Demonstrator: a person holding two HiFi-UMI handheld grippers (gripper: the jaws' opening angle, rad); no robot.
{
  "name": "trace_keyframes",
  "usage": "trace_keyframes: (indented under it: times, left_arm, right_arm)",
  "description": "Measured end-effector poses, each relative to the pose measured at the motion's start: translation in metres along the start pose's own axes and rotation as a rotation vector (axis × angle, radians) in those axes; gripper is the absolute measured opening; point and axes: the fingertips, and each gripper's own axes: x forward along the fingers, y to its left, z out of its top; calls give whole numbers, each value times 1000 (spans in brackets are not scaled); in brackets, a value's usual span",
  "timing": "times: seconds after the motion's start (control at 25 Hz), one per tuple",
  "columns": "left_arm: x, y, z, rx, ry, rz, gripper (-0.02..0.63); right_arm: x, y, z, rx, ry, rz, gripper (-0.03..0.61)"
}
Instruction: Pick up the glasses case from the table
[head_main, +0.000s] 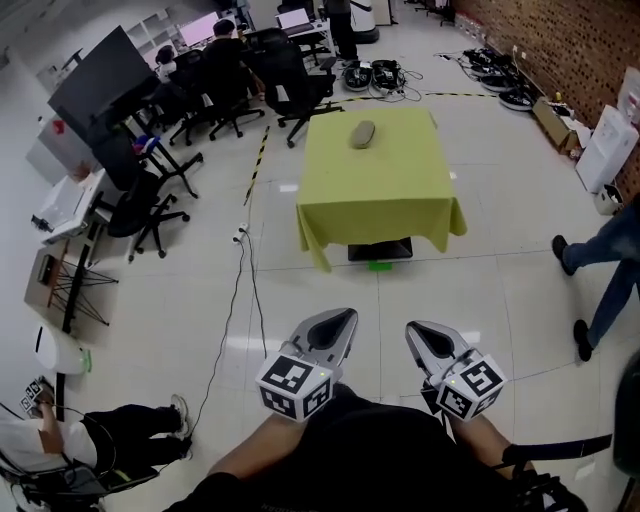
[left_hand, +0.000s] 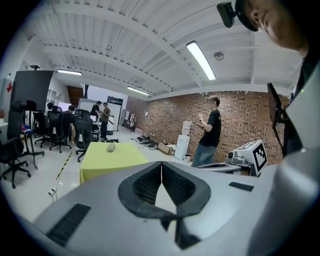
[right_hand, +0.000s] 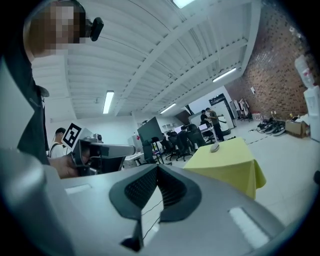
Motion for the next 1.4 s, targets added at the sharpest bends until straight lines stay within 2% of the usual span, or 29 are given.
trace_keyframes:
  times: [0.24,0.84,1.04,1.4]
  left_arm:
    - [7,0,-7,-15,14,12,9]
    - [34,11,-1,-23,4,-59,9]
    - [38,32,-7,-40,14,-46,9]
    - [58,84,10,-51,5,-64,9]
  right_arm:
    - [0,-3,-8,8,33,26,2]
    - [6,-27,-7,22,33,-65,2]
    - [23,-31,-12,28,42,-59,2]
    - [76,-46,1,27,52,-79,2]
